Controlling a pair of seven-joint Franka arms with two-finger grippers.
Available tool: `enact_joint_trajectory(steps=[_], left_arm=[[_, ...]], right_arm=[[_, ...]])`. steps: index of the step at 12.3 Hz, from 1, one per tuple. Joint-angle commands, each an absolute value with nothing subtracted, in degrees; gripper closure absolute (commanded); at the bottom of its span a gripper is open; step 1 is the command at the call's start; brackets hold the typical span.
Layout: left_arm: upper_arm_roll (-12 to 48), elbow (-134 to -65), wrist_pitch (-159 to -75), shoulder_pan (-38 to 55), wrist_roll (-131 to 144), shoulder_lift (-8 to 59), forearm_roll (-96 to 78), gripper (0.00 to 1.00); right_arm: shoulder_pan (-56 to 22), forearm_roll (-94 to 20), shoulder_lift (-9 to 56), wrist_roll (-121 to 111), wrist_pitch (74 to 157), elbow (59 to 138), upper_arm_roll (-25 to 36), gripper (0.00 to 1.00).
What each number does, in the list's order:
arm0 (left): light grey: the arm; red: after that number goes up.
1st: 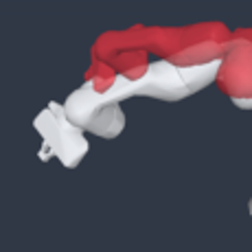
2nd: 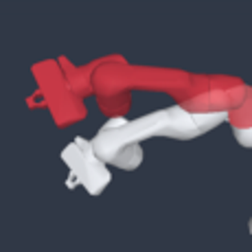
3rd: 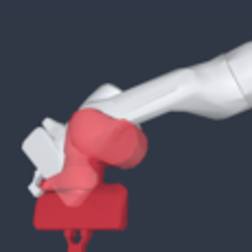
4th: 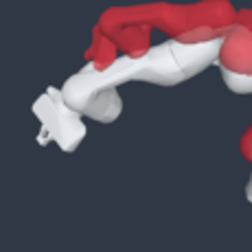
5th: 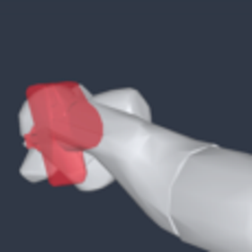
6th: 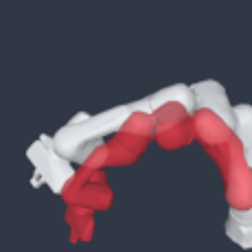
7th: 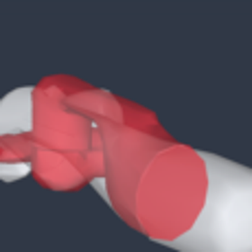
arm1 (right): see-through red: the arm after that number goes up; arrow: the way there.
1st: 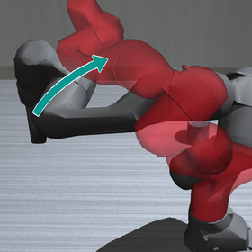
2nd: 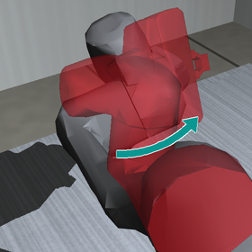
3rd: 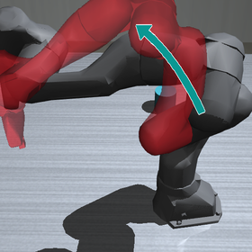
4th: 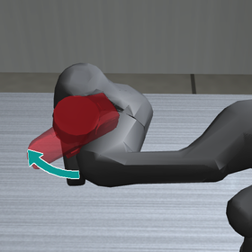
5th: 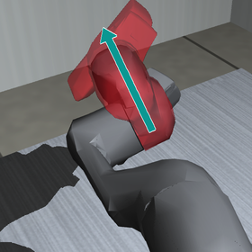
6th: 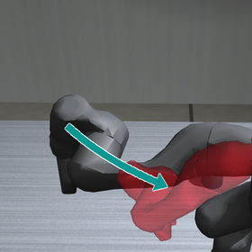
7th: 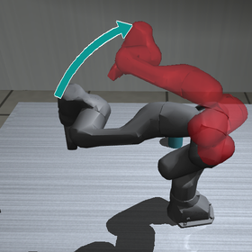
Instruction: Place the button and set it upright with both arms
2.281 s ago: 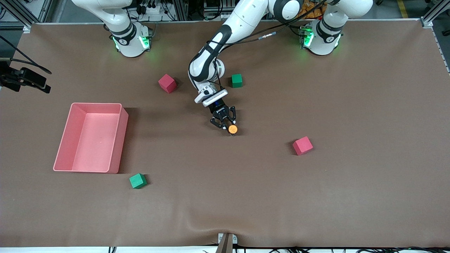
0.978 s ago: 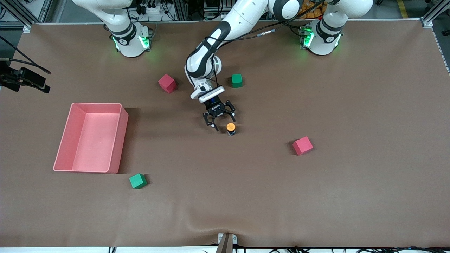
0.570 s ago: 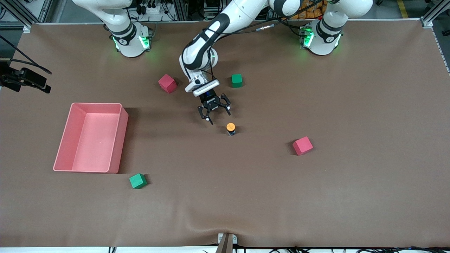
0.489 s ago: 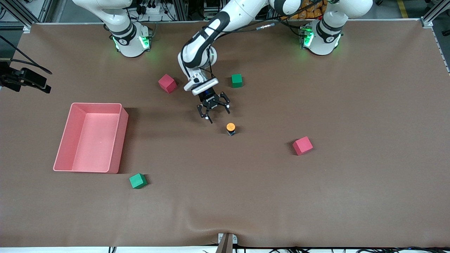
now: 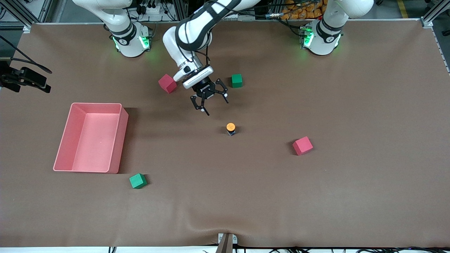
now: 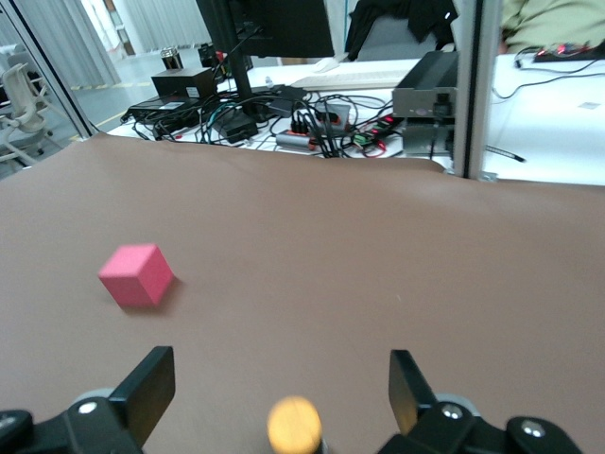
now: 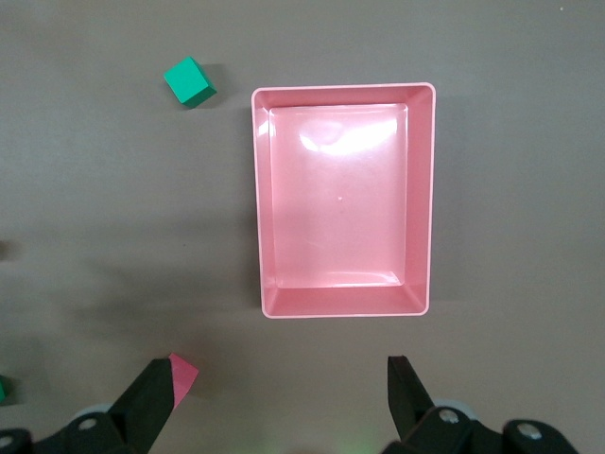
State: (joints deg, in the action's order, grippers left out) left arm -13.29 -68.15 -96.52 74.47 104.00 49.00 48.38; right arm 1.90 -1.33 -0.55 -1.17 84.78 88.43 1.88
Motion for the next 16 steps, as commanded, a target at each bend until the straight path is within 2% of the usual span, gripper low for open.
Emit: enact_joint_trajectory(steps=[1, 3, 6, 11, 13, 16], left_arm=[[-12.4, -69.6, -97.1, 70.1, 98.5, 44.3, 43.7, 0.00], [-12.3, -69.6, -98.5, 66.1, 92.2, 41.3, 41.8, 0.00], [-12.2, -69.6, -103.0, 62.3, 90.0, 41.1, 40.1, 0.00], [-10.3, -69.6, -106.8, 52.3, 74.3, 36.2, 34.5, 0.00], [-0.8, -69.6, -107.1, 42.1, 70.7, 34.0, 34.6, 0.00], [21.3, -69.6, -108.3, 18.6, 66.0, 32.5, 34.9, 0.00]], right_arm=[[2.6, -0.6, -1.8, -1.9, 85.1, 89.4, 0.9, 0.00], [2.7, -0.6, -1.8, -1.9, 85.1, 89.4, 0.9, 0.00], [2.9, -0.5, -1.8, -1.9, 85.0, 89.3, 0.7, 0.00], [3.1, -0.5, -1.9, -2.0, 84.9, 89.4, 0.7, 0.00], [2.3, -0.4, -1.5, -1.9, 85.7, 89.0, 1.1, 0.00], [2.6, -0.4, -1.2, -1.9, 85.7, 88.9, 1.1, 0.00]])
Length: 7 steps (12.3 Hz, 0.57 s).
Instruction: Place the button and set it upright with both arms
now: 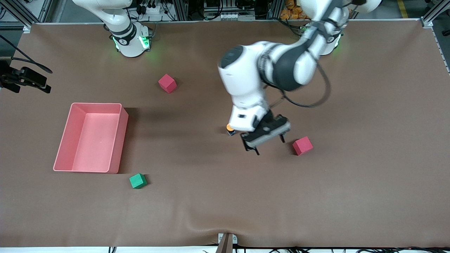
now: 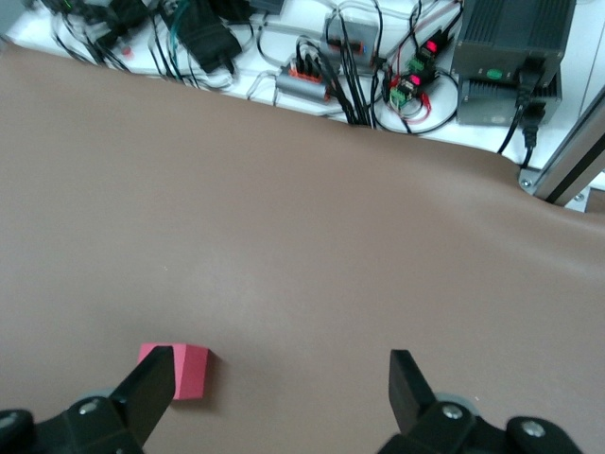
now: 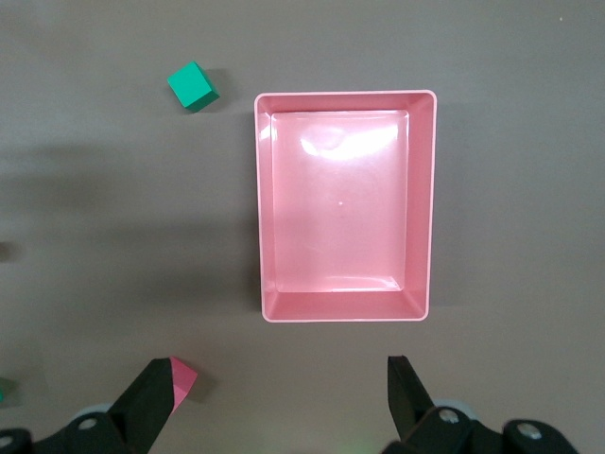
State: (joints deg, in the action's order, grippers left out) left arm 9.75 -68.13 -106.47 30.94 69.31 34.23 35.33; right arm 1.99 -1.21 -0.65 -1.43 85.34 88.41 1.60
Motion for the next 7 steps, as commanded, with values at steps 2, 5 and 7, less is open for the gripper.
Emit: enact_joint_trajectory(steps=[2, 5, 7], left_arm=[[27.4, -69.6, -108.5, 10.8, 60.1, 32.4, 34.5, 0.00], [27.4, -69.9, -108.5, 6.3, 53.8, 30.0, 29.1, 0.00], [27.2, -69.9, -108.0, 3.8, 45.9, 28.3, 22.8, 0.00]], right_arm=[[2.5, -0.4, -1.2, -1.8, 85.7, 88.7, 1.1, 0.00], [2.6, -0.4, -1.1, -1.9, 85.9, 88.6, 1.1, 0.00], [2.2, -0.7, -1.1, -1.9, 85.8, 87.6, 1.0, 0.00]])
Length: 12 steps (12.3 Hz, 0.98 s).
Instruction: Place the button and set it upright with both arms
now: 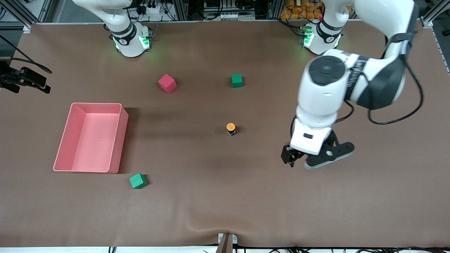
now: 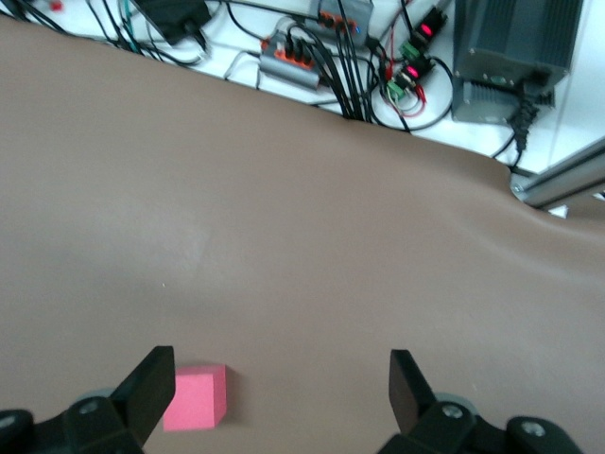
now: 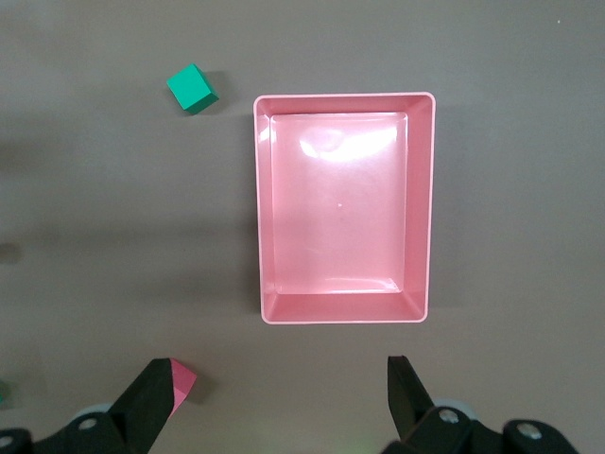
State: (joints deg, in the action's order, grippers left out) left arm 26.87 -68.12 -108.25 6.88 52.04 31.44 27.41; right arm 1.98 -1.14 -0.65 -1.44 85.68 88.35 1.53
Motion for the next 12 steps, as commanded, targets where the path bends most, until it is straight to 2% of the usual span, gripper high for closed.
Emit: enact_joint_trajectory(steps=[1, 5, 10, 12], left_arm=[[26.0, -69.8, -107.1, 3.5, 44.5, 27.4, 21.1, 0.00], [13.7, -69.9, -98.7, 4.4, 28.0, 18.9, 8.4, 0.00], [7.6, -70.5, -86.6, 3.9, 12.2, 9.2, 5.4, 0.00], [3.7, -75.6, -84.9, 3.8, 7.8, 3.3, 1.2, 0.00]], right_arm=[[2.1, -0.9, -1.0, -1.9, 86.0, 87.5, 0.9, 0.00], [2.5, -0.9, -1.0, -1.9, 86.2, 87.4, 1.0, 0.00], [2.2, -1.1, -1.0, -1.9, 86.2, 87.4, 1.0, 0.00], [2.1, -1.1, -0.9, -1.9, 86.2, 87.5, 0.9, 0.00]])
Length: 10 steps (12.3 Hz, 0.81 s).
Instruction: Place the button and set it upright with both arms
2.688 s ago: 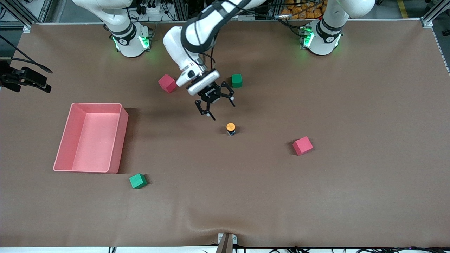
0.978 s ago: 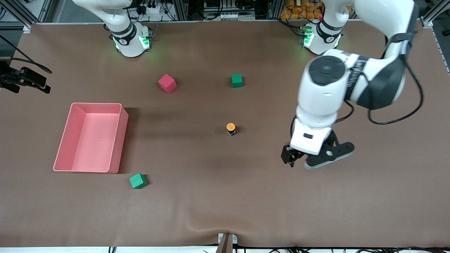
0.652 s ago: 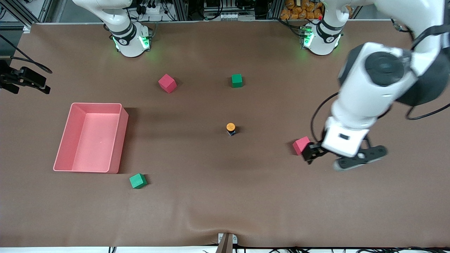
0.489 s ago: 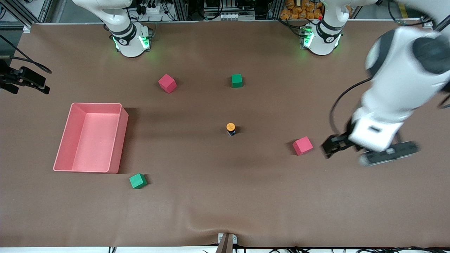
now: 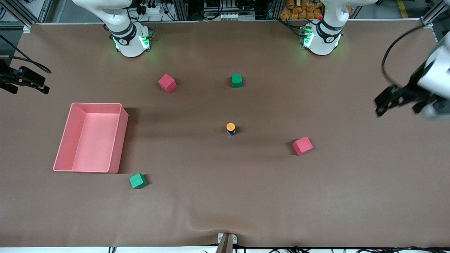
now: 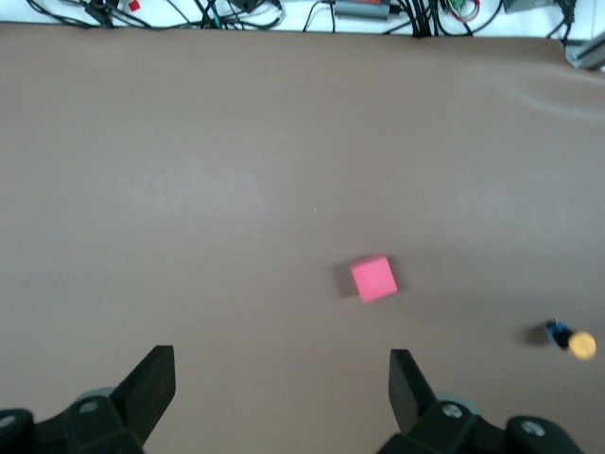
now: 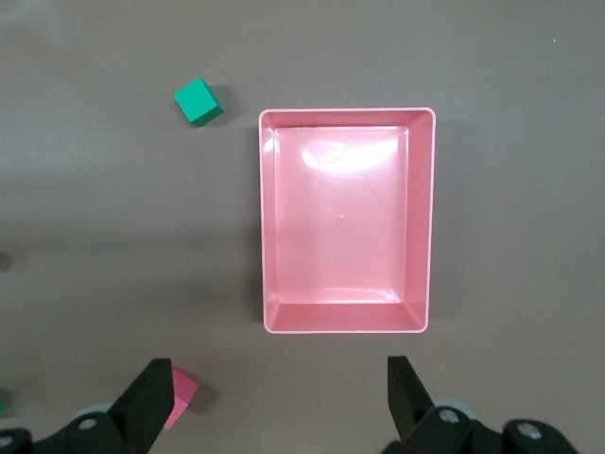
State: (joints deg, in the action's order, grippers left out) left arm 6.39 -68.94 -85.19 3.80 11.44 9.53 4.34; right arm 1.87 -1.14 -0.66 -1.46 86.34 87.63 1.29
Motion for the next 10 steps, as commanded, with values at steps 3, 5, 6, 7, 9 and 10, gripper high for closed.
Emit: enact_joint_trajectory(steps=[3, 5, 6, 7, 9, 10], left_arm=[[0.4, -83.7, -86.7, 3.6, 3.4, -1.8, 0.7, 0.00], [-0.3, -86.6, -88.2, 3.6, 2.3, -0.9, 0.5, 0.00], [-1.4, -86.7, -89.6, 3.6, 1.8, 0.6, 0.6, 0.00], [-2.9, -88.1, -91.1, 3.6, -0.3, 0.7, 0.6, 0.00], [-3.6, -100.3, -97.5, 3.6, -1.3, -7.2, 0.4, 0.00], [-3.6, -101.8, -99.5, 3.5, -1.8, -7.6, 0.3, 0.00]], right_arm=[[2.2, -1.2, -0.9, -1.9, 86.2, 87.5, 1.0, 0.00], [2.1, -1.2, -1.0, -1.9, 86.2, 87.5, 0.9, 0.00], [2.1, -1.2, -0.9, -1.9, 86.3, 87.5, 0.9, 0.00], [2.1, -1.1, -0.9, -1.9, 86.4, 87.5, 0.9, 0.00], [2.1, -1.1, -0.9, -1.9, 86.5, 87.5, 0.9, 0.00], [2.0, -1.1, -1.0, -2.0, 86.6, 87.5, 0.9, 0.00]])
